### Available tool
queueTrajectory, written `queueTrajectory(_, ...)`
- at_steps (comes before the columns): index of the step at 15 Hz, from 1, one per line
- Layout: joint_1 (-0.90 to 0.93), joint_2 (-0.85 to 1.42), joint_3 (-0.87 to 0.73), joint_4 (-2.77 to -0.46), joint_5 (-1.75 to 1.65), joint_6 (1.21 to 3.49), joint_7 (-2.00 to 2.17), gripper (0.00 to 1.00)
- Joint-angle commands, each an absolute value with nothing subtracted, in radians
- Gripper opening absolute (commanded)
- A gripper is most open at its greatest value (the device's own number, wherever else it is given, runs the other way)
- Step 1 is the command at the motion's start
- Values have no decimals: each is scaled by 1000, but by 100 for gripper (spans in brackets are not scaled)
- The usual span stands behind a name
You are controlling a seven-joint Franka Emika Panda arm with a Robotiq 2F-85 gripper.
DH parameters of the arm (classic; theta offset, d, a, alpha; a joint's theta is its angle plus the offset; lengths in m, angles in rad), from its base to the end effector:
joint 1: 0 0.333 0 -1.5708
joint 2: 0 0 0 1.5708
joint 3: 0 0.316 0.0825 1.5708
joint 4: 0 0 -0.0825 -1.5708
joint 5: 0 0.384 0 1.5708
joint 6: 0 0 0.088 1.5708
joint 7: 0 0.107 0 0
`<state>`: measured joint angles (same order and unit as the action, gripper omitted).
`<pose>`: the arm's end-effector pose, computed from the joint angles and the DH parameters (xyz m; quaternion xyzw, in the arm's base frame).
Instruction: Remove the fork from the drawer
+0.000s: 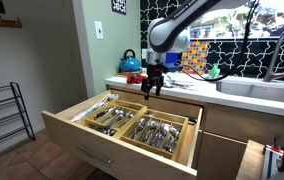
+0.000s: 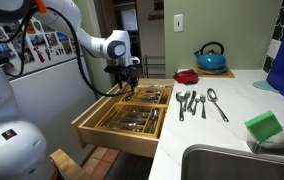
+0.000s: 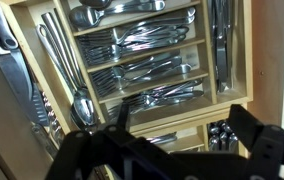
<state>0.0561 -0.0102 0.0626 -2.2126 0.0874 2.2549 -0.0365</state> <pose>0.5274 0.0653 0.3875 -0.9978 -0.0508 -0.0248 0.0353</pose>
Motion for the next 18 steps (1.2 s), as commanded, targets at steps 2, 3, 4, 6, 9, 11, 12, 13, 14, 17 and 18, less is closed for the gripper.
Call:
queueTrajectory(2,61,142,68,-2114,96,2246,-82,100)
queueTrajectory(3,59,173,68,-2100,94,2251,-94,100)
queueTrajectory(4,56,206,68,-2082,100,2252,-97,100)
queueTrajectory(6,50,263,70,-2049,104,2261,-117,100)
queueTrajectory(9,42,351,72,-1992,112,2270,-109,100)
queueTrajectory(11,36,404,75,-1958,117,2277,-110,100)
queueTrajectory(12,32,431,77,-1937,123,2273,-111,100)
queueTrajectory(13,28,454,79,-1920,127,2279,-114,100)
queueTrajectory(14,24,475,84,-1904,134,2284,-118,100)
queueTrajectory(17,15,528,90,-1859,146,2302,-122,93)
queueTrajectory(18,14,543,88,-1844,141,2303,-121,83)
